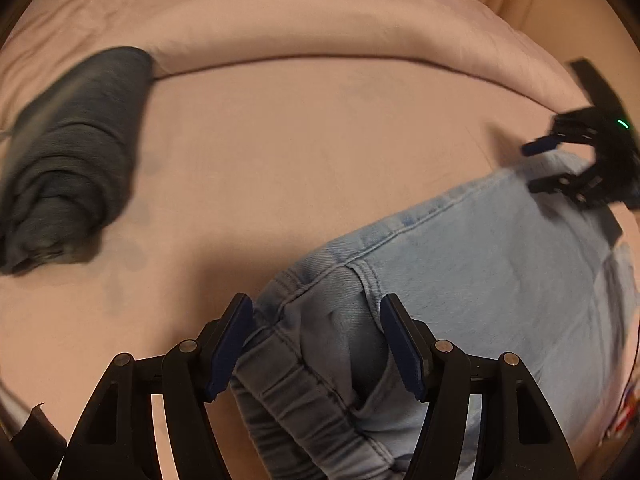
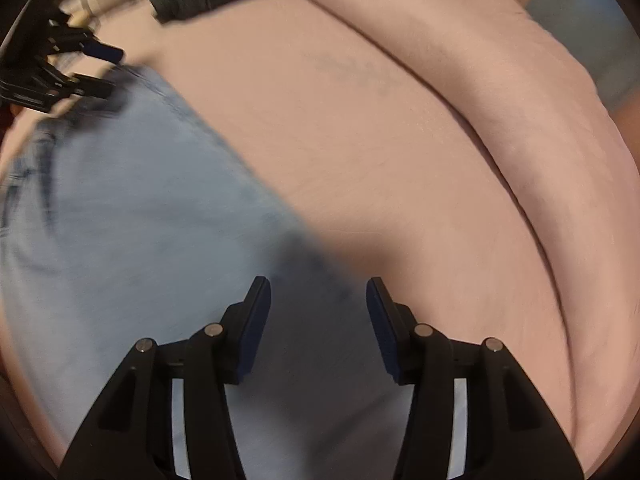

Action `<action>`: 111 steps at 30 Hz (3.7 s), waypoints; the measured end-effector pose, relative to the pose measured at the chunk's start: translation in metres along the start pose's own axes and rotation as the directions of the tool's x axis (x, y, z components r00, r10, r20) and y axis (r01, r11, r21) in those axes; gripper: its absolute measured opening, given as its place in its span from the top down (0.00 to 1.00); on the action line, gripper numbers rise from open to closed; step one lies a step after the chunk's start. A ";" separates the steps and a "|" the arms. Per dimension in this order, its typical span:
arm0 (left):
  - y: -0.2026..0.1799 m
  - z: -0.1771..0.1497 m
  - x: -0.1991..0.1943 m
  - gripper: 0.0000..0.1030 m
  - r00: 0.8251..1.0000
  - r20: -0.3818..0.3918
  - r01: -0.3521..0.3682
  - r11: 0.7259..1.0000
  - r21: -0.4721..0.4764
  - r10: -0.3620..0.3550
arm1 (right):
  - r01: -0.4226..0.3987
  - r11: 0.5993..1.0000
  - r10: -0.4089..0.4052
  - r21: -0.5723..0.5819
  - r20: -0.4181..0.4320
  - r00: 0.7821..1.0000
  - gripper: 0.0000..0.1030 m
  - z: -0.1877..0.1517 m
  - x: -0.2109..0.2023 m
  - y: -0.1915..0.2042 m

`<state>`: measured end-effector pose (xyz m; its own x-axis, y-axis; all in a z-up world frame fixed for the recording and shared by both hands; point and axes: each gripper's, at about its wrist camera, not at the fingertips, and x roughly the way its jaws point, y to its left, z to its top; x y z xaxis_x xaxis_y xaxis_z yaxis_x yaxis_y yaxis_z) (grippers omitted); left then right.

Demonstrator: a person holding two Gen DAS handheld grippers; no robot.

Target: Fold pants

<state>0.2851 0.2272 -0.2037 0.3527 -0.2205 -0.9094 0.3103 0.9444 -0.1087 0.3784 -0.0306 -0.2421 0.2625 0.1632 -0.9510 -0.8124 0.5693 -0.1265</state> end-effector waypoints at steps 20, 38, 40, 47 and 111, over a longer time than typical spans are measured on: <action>-0.010 -0.008 0.018 0.57 0.930 0.092 -0.358 0.934 0.005 0.356 | 0.240 0.966 -0.245 -0.092 -0.044 0.969 0.87 0.062 0.045 0.028; 0.006 0.013 0.024 0.34 0.996 -0.017 -0.093 0.994 -0.051 0.092 | -0.018 0.976 0.052 0.218 -0.152 0.987 0.50 0.035 0.030 -0.044; 0.002 0.015 0.024 0.44 0.993 -0.015 -0.116 0.993 -0.037 0.116 | -0.014 0.982 0.041 0.187 -0.139 0.990 0.60 0.034 0.025 -0.030; -0.030 0.012 -0.004 0.76 0.976 0.044 -0.212 0.977 -0.027 0.213 | 0.194 0.981 -0.192 0.003 -0.130 0.973 0.93 0.020 -0.009 0.049; -0.126 -0.213 -0.085 0.78 0.723 0.549 -0.650 0.681 0.338 0.418 | 0.582 0.699 -0.560 -0.415 0.189 0.807 0.97 -0.283 -0.114 0.388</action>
<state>0.0284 0.1787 -0.1983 0.8699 0.1014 -0.4827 0.2802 0.7039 0.6528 -0.1137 -0.0561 -0.2626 0.7647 -0.0346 -0.6434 -0.6315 0.1586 -0.7590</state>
